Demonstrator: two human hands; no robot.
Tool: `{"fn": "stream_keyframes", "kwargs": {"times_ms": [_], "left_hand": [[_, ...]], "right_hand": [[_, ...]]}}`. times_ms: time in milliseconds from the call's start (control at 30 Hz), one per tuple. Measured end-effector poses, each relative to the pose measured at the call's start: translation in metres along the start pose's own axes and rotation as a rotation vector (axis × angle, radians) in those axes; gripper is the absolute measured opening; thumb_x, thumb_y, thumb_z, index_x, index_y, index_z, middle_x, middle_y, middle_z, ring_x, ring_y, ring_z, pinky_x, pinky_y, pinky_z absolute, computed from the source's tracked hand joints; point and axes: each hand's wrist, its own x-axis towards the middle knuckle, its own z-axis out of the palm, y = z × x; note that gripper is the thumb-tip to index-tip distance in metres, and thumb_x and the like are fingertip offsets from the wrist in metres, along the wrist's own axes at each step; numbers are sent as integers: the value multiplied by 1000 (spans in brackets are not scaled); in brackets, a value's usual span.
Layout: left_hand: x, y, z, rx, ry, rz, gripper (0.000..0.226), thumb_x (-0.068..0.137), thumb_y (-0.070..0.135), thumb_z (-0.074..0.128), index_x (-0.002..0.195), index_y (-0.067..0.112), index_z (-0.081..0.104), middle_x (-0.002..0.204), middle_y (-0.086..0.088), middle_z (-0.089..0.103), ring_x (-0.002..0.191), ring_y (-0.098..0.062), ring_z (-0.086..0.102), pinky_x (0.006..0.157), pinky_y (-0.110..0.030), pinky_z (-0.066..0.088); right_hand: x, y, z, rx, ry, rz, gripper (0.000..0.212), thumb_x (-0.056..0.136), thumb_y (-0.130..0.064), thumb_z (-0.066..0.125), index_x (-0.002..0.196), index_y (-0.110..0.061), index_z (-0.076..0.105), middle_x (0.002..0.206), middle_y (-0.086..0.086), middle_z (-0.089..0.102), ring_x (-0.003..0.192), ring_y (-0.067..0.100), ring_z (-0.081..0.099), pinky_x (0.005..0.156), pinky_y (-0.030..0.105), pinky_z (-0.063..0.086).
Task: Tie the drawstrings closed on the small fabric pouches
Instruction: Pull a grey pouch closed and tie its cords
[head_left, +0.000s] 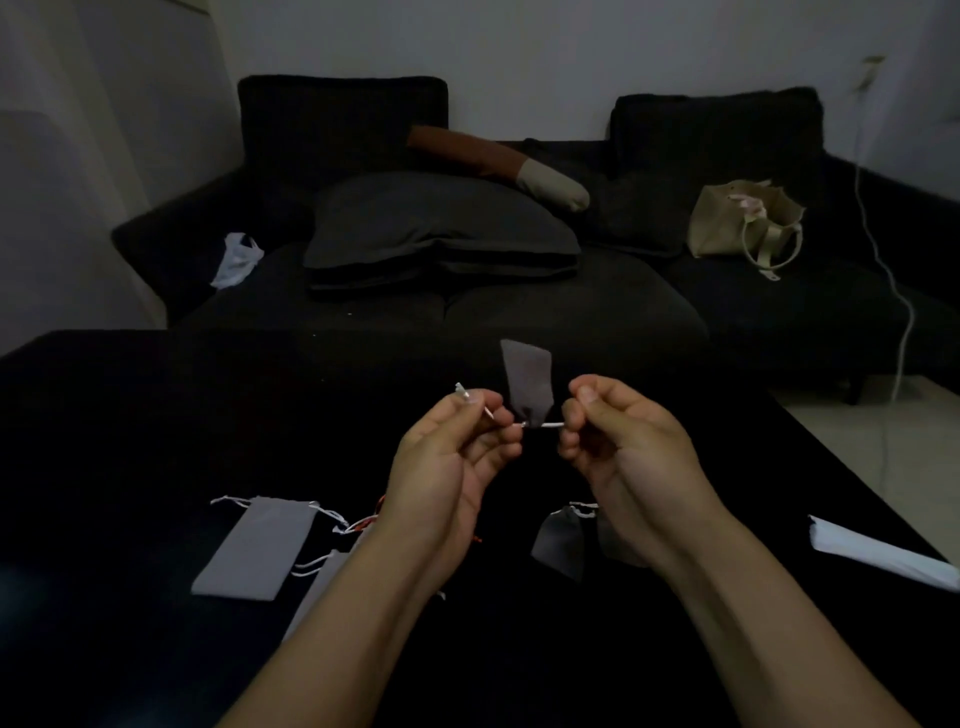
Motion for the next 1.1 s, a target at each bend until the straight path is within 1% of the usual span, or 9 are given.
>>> {"fn": "stream_keyframes", "kwargs": {"times_ms": [100,233,367,433,567,667,767,933,1100], "left_hand": [[1,1,-4,41,-7,0,19,96,7,49,84,6,65,64,-5,61,57,-12,61,54,-21,52],[2,2,-8,133,-24,26,15,90,8,56,80,8,67,63,-4,61,58,-12,60,54,-21,51],[4,5,-15,269,-74,28,17,89,4,60,77,10,70,65,-5,65,60,-12,64,56,-19,53],[4,9,-19,402,-126,47,17,87,2,64,78,13,74,70,-6,70,65,-14,68,60,-21,55],[4,15,-26,778,-193,179,18,84,-1,71,91,15,75,79,-5,75,70,-14,72,66,-22,58],[4,17,-28,913,-264,211,11,85,5,73,89,14,76,79,-11,74,69,-21,72,68,-28,59],[6,19,-31,998,-291,259,8,85,9,74,87,16,77,78,-7,74,72,-23,73,71,-34,60],[6,23,-34,1119,-362,296,7,85,14,74,85,21,75,75,2,72,68,-6,68,63,-16,51],[2,21,-29,1159,-392,324,13,91,11,67,80,18,68,87,-1,60,78,-10,60,72,-18,47]], "right_hand": [[-1,0,-5,-252,-68,-47,18,95,-3,54,104,-11,67,63,1,59,58,9,54,53,20,46],[-6,-4,-8,-850,-140,-267,26,80,-4,76,101,-19,73,69,-5,62,62,6,58,61,19,48],[-7,-5,-8,-1382,-136,-400,7,81,-19,78,88,-19,78,79,-2,62,72,9,60,68,24,48],[-7,-4,-9,-1337,-172,-353,8,86,-24,73,81,-18,77,79,-1,63,71,7,60,65,21,46],[-6,-6,-9,-850,-236,-109,27,94,-17,62,68,-12,67,73,2,60,56,3,53,54,19,41],[-6,-3,-6,-678,-266,26,30,97,-14,55,68,-9,61,65,9,55,55,9,49,51,21,39],[-4,1,-6,-622,-248,75,28,98,-13,52,71,-7,59,62,7,54,55,12,51,51,23,41],[-2,3,-6,-564,-201,22,33,97,-9,51,65,-8,57,55,2,54,51,12,51,49,23,43],[-3,3,-9,-750,-208,-60,32,98,-18,53,66,-13,57,60,1,48,58,12,44,58,32,36]]}}
